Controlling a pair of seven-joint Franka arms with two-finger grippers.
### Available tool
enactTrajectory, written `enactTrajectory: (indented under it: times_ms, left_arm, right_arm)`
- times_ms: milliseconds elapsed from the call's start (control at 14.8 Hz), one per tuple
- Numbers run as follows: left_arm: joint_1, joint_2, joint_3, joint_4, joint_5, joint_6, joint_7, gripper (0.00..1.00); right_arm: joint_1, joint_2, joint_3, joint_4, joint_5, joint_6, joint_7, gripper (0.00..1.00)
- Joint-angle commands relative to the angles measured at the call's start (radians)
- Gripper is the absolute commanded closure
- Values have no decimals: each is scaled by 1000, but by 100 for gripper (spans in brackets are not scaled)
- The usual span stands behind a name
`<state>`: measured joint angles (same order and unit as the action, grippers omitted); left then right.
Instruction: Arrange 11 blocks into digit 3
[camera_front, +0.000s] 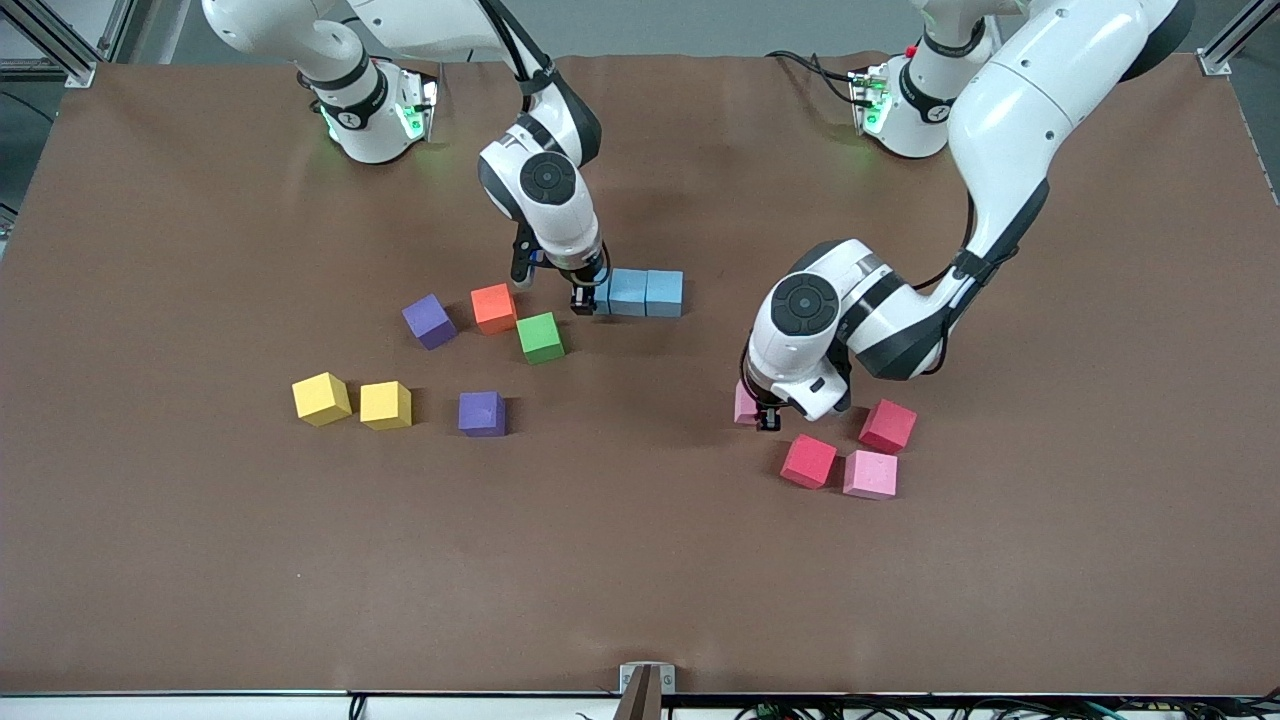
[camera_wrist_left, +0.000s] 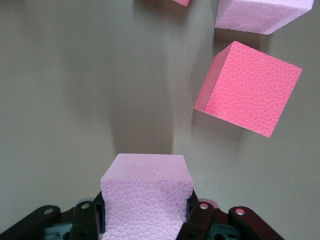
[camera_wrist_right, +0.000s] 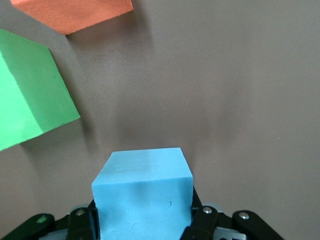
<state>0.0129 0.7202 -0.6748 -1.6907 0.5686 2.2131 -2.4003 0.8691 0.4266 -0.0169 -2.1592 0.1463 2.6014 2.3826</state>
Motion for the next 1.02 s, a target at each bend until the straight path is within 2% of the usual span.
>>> enactTrajectory:
  times_ms: [0, 947]
  left_arm:
    - [9, -28, -3, -30, 7, 14, -11, 63]
    - [10, -25, -2, -30, 8, 20, -8, 63]
  right_arm:
    - [22, 21, -11, -8, -22, 28, 26, 99]
    - [24, 21, -11, -5, -39, 28, 26, 95]
